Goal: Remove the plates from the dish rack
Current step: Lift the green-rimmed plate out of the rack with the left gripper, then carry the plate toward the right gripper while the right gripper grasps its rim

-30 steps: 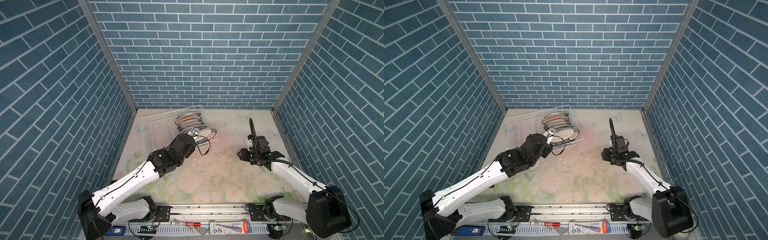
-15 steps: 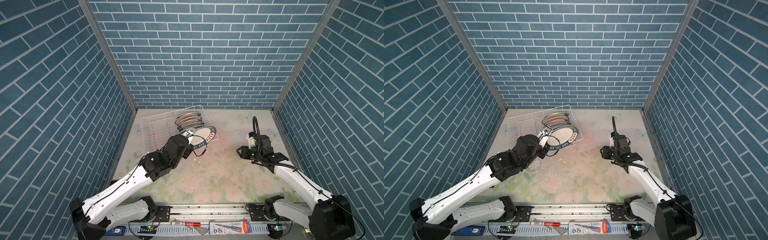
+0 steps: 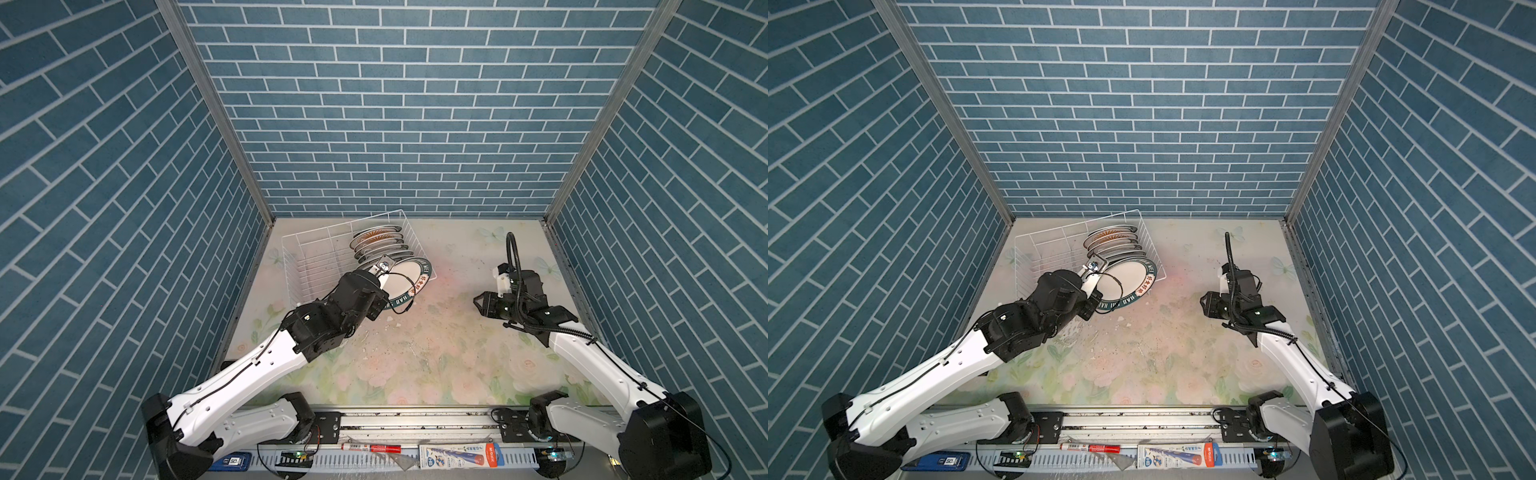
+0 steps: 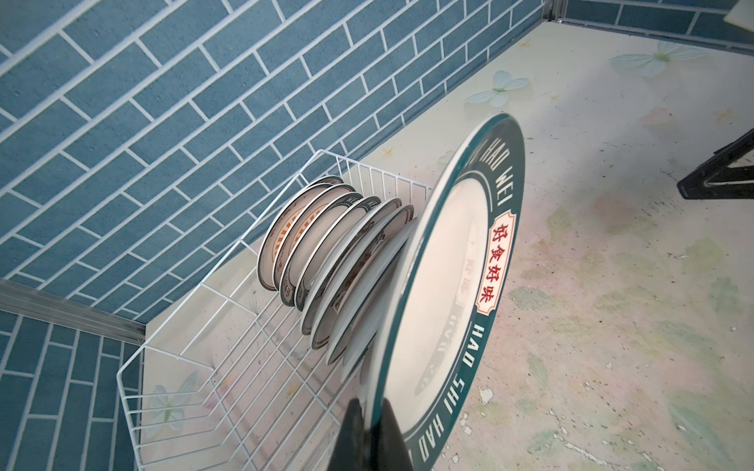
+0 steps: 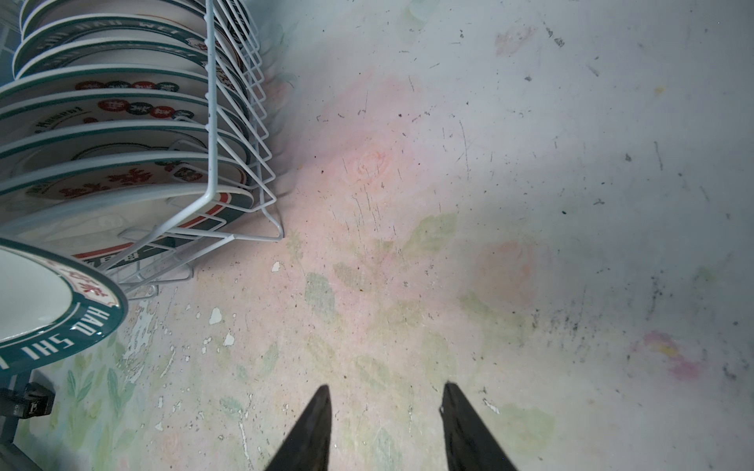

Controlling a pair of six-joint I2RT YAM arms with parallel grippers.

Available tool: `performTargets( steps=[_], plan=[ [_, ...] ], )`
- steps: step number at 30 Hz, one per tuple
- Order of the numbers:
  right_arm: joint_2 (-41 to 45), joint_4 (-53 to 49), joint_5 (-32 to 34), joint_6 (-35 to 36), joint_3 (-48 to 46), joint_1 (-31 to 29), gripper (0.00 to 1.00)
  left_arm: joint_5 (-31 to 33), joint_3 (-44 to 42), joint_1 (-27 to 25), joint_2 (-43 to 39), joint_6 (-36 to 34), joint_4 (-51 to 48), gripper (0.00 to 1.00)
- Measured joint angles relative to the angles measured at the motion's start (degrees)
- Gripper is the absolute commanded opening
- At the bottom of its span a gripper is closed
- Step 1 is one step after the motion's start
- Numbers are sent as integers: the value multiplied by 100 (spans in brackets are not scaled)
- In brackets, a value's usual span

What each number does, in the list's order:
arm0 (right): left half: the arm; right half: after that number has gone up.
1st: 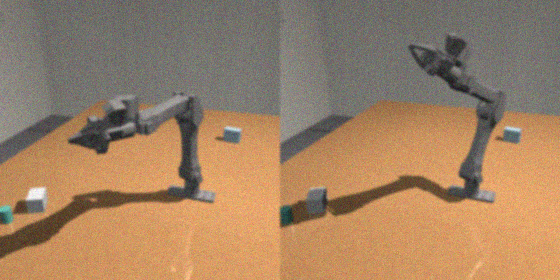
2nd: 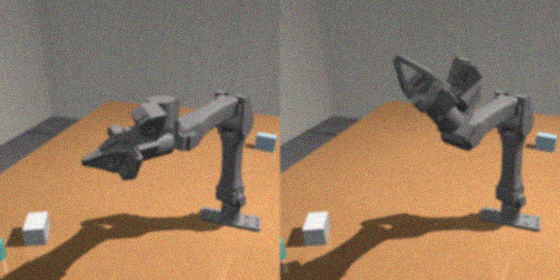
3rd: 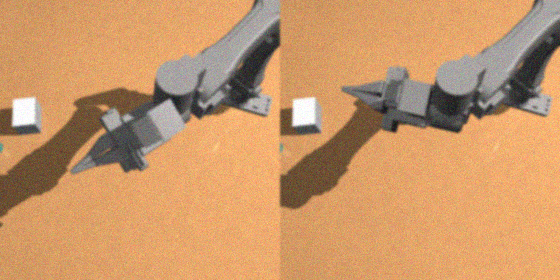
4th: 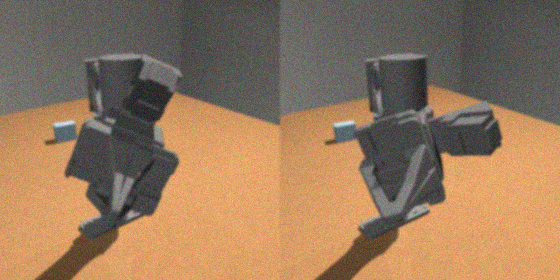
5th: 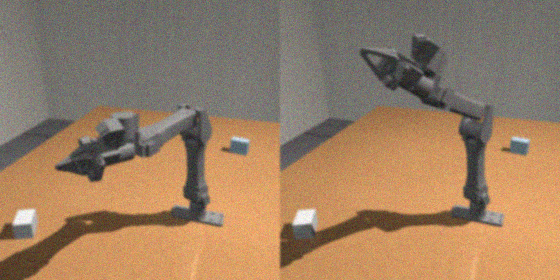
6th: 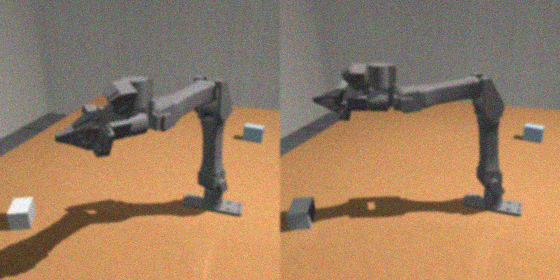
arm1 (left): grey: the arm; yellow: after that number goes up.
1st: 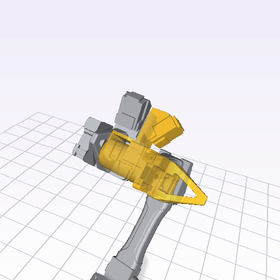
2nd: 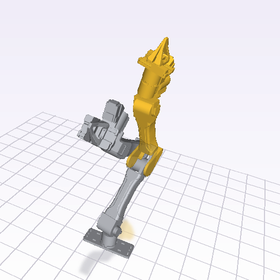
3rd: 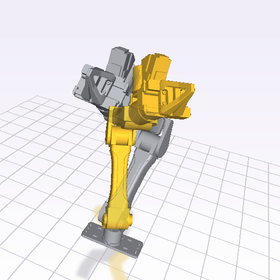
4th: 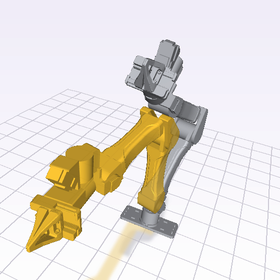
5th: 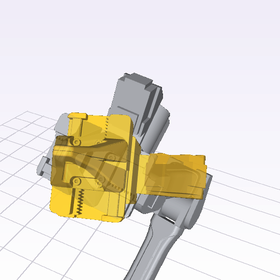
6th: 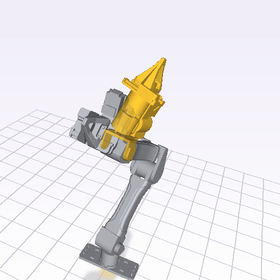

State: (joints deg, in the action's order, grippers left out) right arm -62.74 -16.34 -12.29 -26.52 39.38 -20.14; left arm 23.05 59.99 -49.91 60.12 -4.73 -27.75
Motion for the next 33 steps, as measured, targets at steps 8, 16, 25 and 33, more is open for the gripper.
performTargets(
  steps=[8, 16, 25, 33],
  plan=[
    [197, 157, -166, -4, -55, 0, 45, -280, 0, 0, 48, 140, -20, 0],
    [470, 470, -542, -68, -435, 0, 46, -501, 0, 0, 232, 299, 22, 0],
    [1073, 1381, -1191, -522, -1130, 2, 46, -986, 201, 0, 293, 881, 70, 0],
    [1355, 3143, -1325, -1211, -2131, 2, 41, -1207, 433, 4, 590, 1886, 107, 0]
  ],
)
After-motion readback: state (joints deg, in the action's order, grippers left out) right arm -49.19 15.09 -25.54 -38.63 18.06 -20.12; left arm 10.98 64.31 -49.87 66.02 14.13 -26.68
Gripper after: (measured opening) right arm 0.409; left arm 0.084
